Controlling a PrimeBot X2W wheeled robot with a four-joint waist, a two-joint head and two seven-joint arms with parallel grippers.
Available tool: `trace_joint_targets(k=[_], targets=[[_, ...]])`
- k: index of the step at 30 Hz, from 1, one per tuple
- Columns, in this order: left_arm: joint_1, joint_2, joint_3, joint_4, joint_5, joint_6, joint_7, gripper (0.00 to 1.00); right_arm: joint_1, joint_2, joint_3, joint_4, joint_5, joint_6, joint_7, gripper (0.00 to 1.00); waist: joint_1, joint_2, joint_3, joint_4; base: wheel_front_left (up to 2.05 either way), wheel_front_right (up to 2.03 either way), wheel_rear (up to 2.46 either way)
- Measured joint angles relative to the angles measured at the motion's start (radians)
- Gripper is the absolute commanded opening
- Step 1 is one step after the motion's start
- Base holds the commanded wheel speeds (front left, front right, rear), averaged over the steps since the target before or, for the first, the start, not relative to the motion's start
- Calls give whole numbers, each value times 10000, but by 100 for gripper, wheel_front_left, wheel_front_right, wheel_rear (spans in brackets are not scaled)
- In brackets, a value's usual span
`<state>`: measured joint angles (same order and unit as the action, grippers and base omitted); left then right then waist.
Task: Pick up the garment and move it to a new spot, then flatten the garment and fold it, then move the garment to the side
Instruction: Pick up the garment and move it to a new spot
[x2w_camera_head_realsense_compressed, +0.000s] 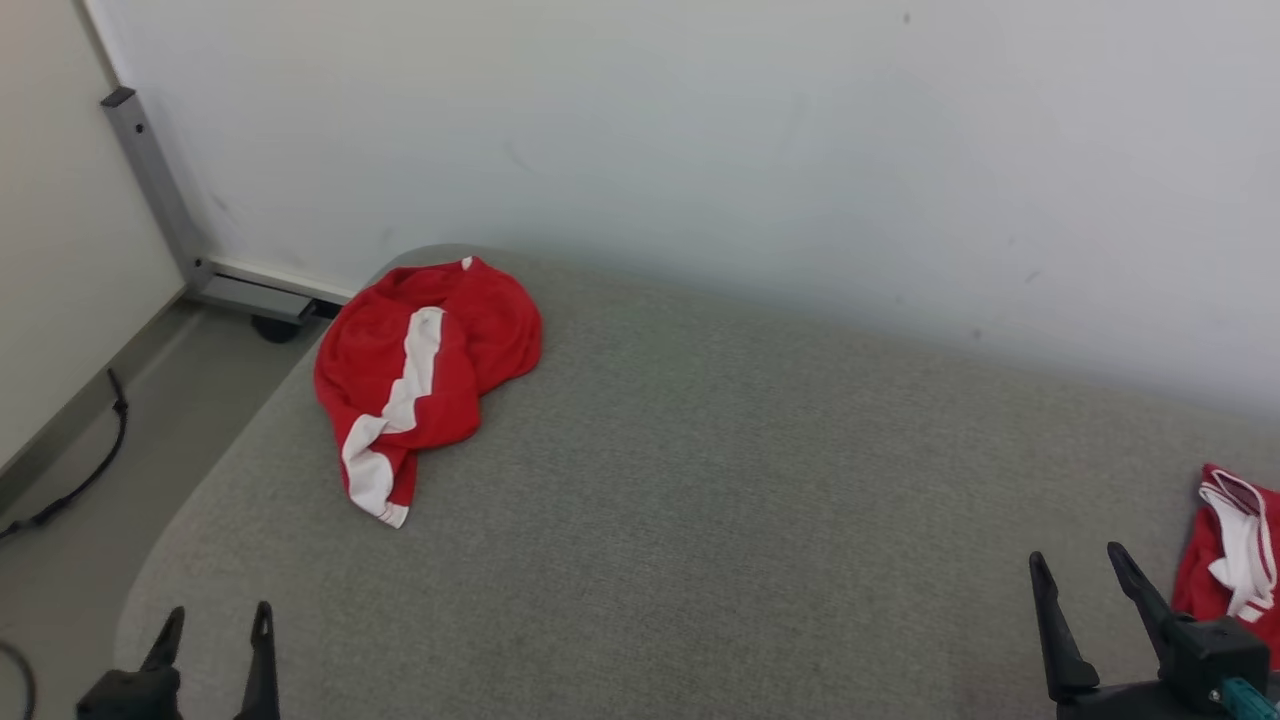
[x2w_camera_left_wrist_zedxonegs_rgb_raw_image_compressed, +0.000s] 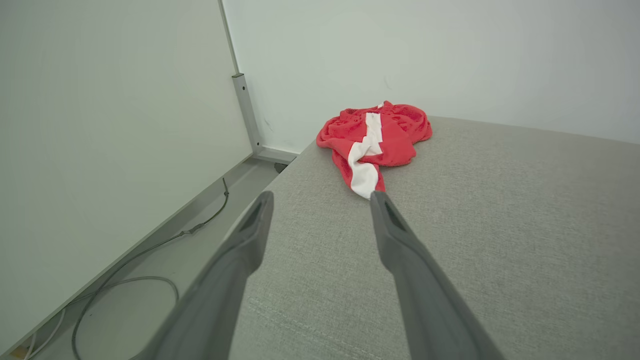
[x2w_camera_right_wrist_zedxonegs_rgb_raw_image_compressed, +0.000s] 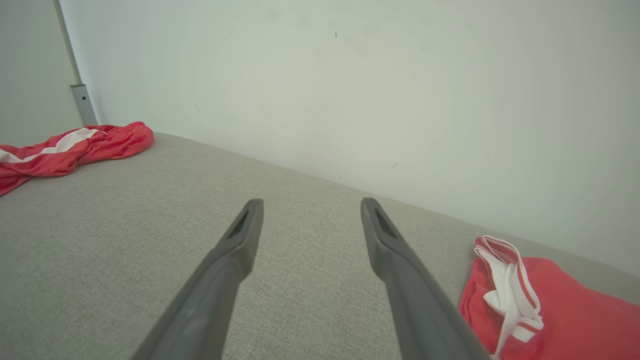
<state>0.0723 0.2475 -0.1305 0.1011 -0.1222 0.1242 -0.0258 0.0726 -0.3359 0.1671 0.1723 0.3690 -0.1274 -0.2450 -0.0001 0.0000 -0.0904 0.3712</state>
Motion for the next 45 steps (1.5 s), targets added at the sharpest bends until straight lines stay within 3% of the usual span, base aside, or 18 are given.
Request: trace_joint_targets(k=[10,21,25,29,33,39,45], targets=[[205,-79,947,-489,102,0,320,100,-1091,130,497,82,-123,194,268,100,1,0,281,1115,0,0,0],[191,-295,1095,-612,100,-25,529,100,-1474,151,648,593,-196,366,343,100,2,0,504,1333,0,0,0],[-614,-198,782,-422,-301,-560,790,100,-1442,138,617,769,-194,395,347,100,3,0,486,1272,0,0,0],[-2687,324,460,483,-625,-1672,1243,100,-1378,96,587,842,-194,395,426,100,3,0,450,1164,0,0,0],[-4508,433,399,1789,-1463,-2535,2027,100,-1031,-59,537,715,-198,387,502,100,2,1,443,998,0,0,0],[-6160,1243,596,3396,-1948,-2520,2922,100,-935,-403,579,98,-385,382,878,100,1,0,732,555,0,0,0],[-7171,1329,566,4629,-2529,-2554,3611,100,-1317,-936,424,-462,-617,374,1271,100,2,1,1347,-42,0,0,0]])
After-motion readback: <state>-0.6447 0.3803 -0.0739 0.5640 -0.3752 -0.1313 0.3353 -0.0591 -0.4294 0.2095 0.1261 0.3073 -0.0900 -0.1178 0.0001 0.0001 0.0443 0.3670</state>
